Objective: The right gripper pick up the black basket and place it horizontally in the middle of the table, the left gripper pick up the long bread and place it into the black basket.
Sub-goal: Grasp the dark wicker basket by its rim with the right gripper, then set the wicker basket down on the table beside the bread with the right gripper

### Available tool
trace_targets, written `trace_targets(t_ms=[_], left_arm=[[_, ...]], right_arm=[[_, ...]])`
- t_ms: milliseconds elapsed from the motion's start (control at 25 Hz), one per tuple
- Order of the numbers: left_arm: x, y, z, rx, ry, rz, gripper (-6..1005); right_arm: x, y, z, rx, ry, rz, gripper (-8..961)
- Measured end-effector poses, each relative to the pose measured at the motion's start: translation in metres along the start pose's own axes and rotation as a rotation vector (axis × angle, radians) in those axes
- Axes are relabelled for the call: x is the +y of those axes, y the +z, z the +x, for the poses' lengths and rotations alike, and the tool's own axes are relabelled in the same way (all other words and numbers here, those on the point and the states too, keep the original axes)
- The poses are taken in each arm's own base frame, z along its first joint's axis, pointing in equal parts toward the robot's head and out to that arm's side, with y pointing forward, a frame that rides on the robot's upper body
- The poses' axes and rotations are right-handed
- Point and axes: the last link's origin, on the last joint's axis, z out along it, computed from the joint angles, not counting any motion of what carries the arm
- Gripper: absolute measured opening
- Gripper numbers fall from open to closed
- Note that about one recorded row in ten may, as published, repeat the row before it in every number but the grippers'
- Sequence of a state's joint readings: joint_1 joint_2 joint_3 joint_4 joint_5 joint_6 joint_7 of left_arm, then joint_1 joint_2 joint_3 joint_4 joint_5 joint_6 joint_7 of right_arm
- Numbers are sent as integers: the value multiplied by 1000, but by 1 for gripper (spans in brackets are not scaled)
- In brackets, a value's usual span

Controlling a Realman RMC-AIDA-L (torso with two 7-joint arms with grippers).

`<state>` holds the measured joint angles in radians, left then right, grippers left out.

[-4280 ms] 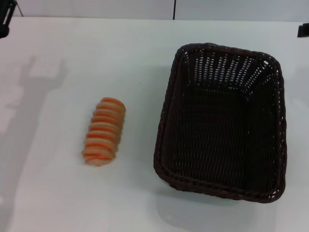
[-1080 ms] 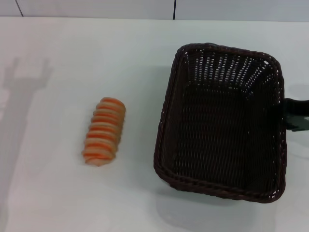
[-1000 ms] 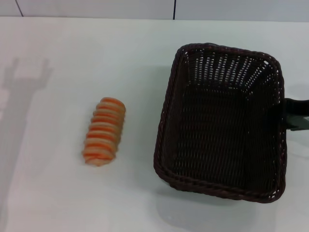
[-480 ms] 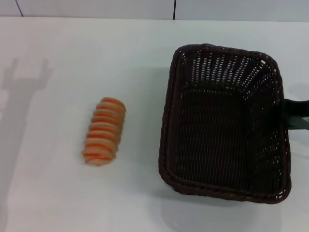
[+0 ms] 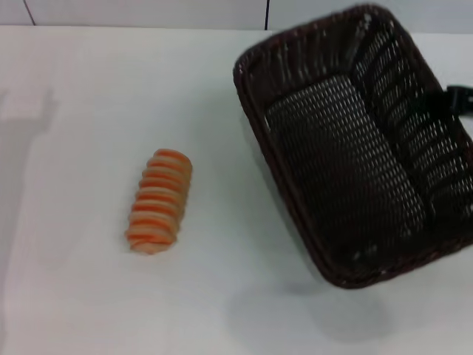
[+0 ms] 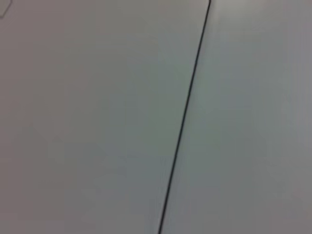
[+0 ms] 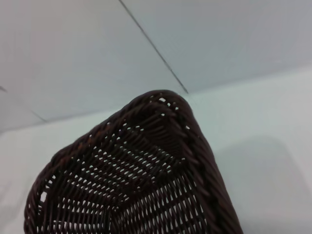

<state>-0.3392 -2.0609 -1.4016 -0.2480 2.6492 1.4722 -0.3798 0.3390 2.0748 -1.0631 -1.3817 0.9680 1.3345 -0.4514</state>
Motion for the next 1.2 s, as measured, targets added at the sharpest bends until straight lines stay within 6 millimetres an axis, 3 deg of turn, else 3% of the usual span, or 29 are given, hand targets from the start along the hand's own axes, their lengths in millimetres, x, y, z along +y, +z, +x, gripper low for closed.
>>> trace_targets(t_ms=[280,400,440,480,640,840,1200], left_arm=[[-12,1,1,-10,76,54,866],[-14,2,3,5,120,75,865],[-16,3,4,9,121,84,865],[-17,4,5,11,121,93,865],[-20,8,5,15,119,115,865],[-22,19,7,25,102,143,865],[-23,32,15,73,86,171,865]], right_arm=[[9,24,-26,-15,-215,-131,181],[25,30,-40,10,-321,-167,181],[39,31,-50,34,-398,-203,181],[39,31,-50,34,-398,-203,181],[75,30,-71,107,-538,-280,181],[102,22,-89,164,-615,-330,180],[137,20,-98,316,-747,-344,181]])
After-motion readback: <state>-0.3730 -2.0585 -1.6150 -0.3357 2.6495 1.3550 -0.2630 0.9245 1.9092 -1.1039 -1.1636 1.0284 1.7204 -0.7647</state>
